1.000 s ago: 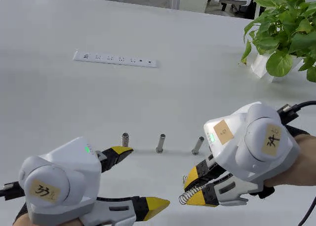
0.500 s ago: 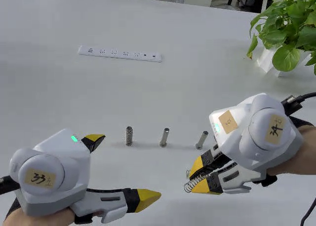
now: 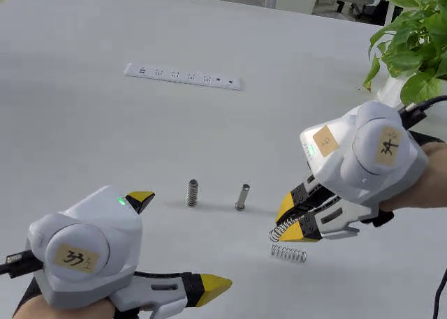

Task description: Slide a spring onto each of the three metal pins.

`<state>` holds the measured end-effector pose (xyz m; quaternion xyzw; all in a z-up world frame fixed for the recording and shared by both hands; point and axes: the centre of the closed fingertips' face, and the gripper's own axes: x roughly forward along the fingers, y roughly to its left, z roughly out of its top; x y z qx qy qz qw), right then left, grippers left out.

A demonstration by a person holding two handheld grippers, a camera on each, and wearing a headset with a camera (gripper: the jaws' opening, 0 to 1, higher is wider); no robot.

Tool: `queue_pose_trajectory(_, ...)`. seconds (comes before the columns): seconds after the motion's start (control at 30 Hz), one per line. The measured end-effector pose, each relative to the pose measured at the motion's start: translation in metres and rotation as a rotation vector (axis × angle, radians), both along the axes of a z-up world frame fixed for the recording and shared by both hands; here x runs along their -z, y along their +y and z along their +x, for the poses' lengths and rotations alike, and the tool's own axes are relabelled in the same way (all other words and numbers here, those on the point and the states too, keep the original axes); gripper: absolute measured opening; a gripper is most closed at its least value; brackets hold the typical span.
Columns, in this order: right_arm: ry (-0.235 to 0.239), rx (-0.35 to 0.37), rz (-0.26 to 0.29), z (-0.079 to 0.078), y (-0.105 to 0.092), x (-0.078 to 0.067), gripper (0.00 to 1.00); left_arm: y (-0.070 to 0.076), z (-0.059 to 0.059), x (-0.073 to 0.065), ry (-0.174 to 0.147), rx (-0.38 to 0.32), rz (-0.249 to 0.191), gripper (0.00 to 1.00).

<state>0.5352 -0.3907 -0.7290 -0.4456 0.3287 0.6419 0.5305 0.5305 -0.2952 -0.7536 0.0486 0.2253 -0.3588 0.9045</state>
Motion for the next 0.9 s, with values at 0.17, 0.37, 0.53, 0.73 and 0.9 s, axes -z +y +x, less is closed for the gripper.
queue_pose_trajectory(0.17,-0.028,-0.033,-0.019,0.02,0.007,-0.01,0.07,0.001,0.0,0.0,-0.001,-0.008,0.0,0.99)
queue_pose_trajectory(0.37,-0.068,-0.093,-0.051,0.039,0.015,-0.015,0.07,0.003,0.0,0.0,0.0,-0.015,-0.003,0.99)
queue_pose_trajectory(0.53,-0.078,-0.116,-0.066,0.051,0.023,-0.019,0.07,0.002,-0.001,0.0,0.001,-0.013,-0.004,0.99)
queue_pose_trajectory(0.73,-0.102,-0.159,-0.126,0.064,0.024,-0.012,0.07,0.001,-0.001,0.002,0.005,-0.008,-0.002,0.99)
queue_pose_trajectory(0.9,-0.096,-0.177,-0.156,0.07,0.022,-0.002,0.07,0.001,-0.001,0.003,0.005,-0.004,0.002,0.99)
